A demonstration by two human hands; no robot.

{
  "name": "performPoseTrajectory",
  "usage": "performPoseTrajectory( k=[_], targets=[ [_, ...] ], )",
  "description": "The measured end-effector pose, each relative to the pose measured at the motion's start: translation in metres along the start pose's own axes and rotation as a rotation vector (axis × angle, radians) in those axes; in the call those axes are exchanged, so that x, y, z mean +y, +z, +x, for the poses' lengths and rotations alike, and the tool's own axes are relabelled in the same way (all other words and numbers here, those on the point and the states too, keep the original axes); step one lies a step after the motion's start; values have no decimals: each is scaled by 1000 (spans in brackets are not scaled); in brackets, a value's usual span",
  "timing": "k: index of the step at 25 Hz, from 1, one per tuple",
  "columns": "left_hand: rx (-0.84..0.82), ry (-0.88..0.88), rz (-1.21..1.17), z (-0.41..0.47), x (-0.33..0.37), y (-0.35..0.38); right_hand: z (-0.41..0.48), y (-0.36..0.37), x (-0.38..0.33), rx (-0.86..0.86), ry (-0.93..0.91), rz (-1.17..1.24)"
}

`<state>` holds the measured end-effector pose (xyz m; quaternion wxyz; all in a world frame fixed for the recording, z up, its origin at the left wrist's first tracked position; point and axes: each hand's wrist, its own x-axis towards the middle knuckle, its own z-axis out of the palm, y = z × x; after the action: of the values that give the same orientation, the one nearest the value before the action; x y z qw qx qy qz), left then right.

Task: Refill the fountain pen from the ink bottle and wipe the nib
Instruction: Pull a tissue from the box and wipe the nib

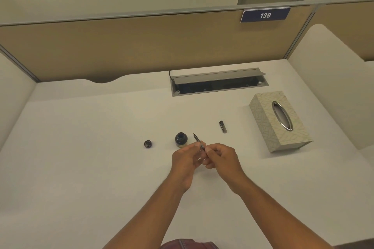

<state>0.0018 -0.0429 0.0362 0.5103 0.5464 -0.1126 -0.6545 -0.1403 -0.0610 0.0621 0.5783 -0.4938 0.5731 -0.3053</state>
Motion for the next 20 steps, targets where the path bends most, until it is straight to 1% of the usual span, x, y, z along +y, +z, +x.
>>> performPoseTrajectory(
  k=[2, 6, 12, 17, 20],
  targets=[
    [-46, 16, 37, -5, 0, 9, -1, -10, -3, -12, 1, 33],
    [-152, 39, 139, -16, -4, 28, -9, -35, -4, -2, -5, 24],
    [-249, 39, 231, -16, -21, 73, -24, -80, 3, 115, 22, 108],
    [-200, 14, 264, 0, -35, 115, -26, -125, 4, 232, 30, 179],
    [-166, 66, 338, 10, -33, 146, -24, -155, 3, 288, 33, 235]
  ],
)
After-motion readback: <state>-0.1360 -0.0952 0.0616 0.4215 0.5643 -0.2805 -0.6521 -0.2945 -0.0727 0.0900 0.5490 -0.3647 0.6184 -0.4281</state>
